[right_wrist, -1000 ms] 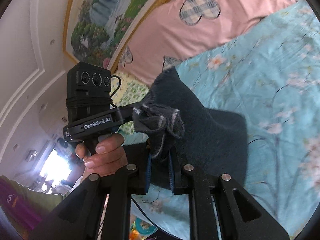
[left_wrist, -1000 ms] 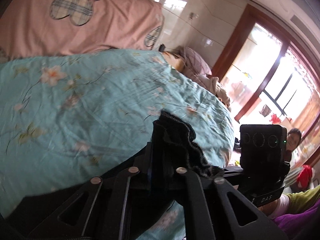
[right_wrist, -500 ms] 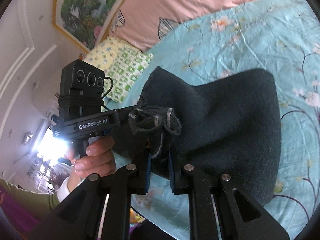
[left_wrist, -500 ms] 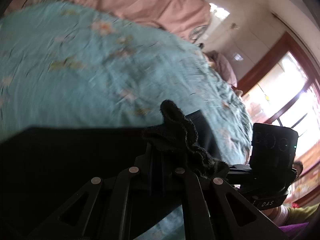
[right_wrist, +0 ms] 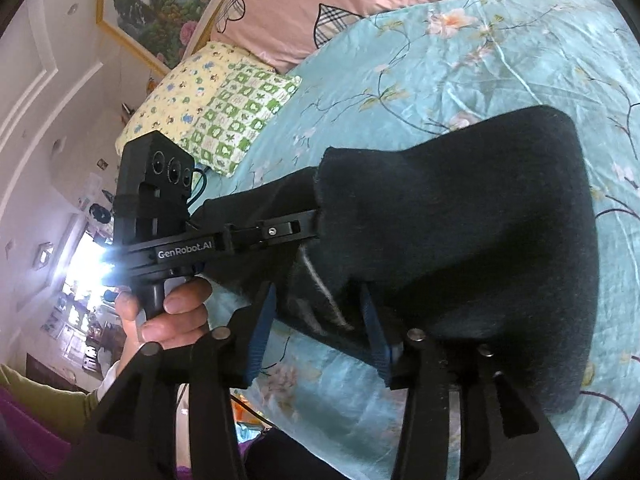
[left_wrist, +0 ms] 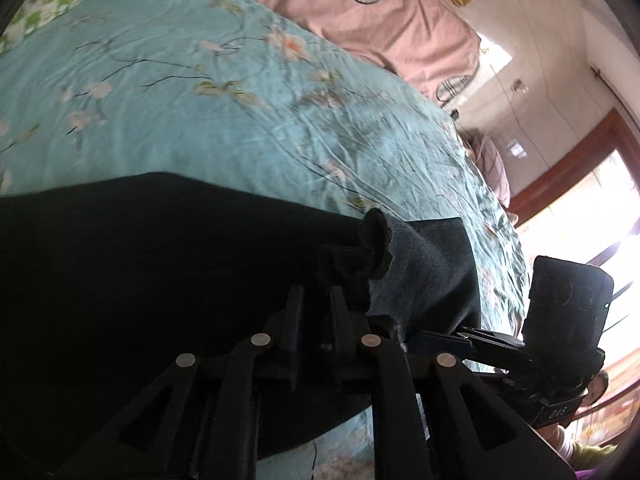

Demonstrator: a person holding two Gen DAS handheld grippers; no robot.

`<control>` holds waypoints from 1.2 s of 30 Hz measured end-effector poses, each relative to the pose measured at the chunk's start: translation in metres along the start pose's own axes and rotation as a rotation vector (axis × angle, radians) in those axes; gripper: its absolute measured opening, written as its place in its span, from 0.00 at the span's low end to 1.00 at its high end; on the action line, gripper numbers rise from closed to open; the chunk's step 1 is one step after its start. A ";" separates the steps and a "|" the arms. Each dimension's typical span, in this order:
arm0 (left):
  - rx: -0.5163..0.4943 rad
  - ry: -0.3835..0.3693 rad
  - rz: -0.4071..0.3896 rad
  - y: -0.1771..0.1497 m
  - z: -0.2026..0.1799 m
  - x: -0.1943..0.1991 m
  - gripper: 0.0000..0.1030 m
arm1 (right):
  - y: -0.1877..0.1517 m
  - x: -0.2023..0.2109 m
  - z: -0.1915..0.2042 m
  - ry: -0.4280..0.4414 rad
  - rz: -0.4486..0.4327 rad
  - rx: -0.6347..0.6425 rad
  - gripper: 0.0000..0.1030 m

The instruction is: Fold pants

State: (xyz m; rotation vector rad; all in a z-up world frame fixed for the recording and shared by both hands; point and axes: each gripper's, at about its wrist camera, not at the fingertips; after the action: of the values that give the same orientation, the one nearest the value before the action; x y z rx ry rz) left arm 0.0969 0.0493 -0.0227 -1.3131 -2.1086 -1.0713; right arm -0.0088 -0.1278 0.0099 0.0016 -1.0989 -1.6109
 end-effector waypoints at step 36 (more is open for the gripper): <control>0.418 0.151 -0.296 -0.071 0.073 0.127 0.42 | 0.033 -0.025 0.049 0.071 -0.009 0.133 0.58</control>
State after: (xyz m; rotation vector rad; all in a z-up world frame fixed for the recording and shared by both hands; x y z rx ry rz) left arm -0.0216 0.1596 -0.0059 -0.7204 -2.2932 -0.7486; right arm 0.0000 -0.0756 0.0456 0.1506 -1.1502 -1.5314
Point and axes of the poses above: each gripper's, at about its wrist camera, not at the fingertips, and x roughly against the way its jaws point, z to its left, y to its top, and after that the axes turned 10 degrees about x, right-handed
